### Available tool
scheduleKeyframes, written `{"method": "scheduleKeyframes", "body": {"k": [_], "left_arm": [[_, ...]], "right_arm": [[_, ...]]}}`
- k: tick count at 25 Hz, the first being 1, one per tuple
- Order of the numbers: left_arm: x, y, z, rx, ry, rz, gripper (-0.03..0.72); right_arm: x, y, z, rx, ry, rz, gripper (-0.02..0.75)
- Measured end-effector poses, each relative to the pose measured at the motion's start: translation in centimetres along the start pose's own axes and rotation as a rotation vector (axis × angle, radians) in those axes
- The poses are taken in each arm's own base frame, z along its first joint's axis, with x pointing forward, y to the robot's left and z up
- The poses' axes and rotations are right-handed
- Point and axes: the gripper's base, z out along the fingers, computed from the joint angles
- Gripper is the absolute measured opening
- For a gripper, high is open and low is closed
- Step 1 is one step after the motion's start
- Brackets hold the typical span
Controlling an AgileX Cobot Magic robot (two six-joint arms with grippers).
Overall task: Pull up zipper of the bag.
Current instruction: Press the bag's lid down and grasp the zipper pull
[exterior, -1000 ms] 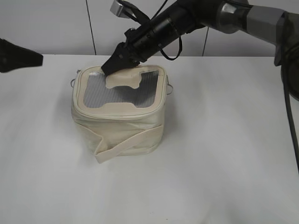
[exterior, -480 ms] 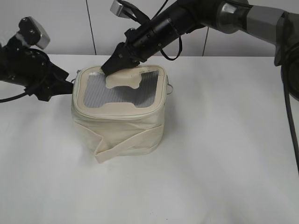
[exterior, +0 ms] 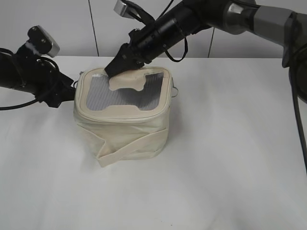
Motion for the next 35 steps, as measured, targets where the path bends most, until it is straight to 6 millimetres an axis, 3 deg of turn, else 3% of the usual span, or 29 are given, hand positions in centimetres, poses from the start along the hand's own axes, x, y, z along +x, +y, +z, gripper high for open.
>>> {"method": "scheduleKeyframes", "body": {"k": [8, 11, 15, 19, 24, 35], "left_arm": [[-0.3, 0.0, 0.0, 0.000, -0.043, -0.013, 0.353], [-0.7, -0.2, 0.2, 0.002, -0.056, -0.005, 0.268], [-1.2, -0.9, 0.7, 0.007, -0.053, 0.038, 0.064], [-1.1, -0.8, 0.8, -0.035, -0.009, 0.017, 0.011], [-1.1, -1.5, -1.8, -0.107, 0.053, -0.037, 0.009], [1.2, -8.8, -8.7, -0.107, 0.028, -0.139, 0.009]], "right_arm": [[0.0, 0.0, 0.0, -0.002, 0.001, 0.002, 0.050], [0.0, 0.0, 0.0, -0.003, 0.001, 0.002, 0.050], [0.0, 0.0, 0.0, -0.003, 0.001, 0.002, 0.050], [0.0, 0.0, 0.0, -0.002, 0.001, 0.024, 0.049], [0.0, -0.1, 0.0, 0.006, -0.002, 0.067, 0.049], [-0.1, -0.1, 0.0, 0.015, -0.011, 0.172, 0.046]]}}
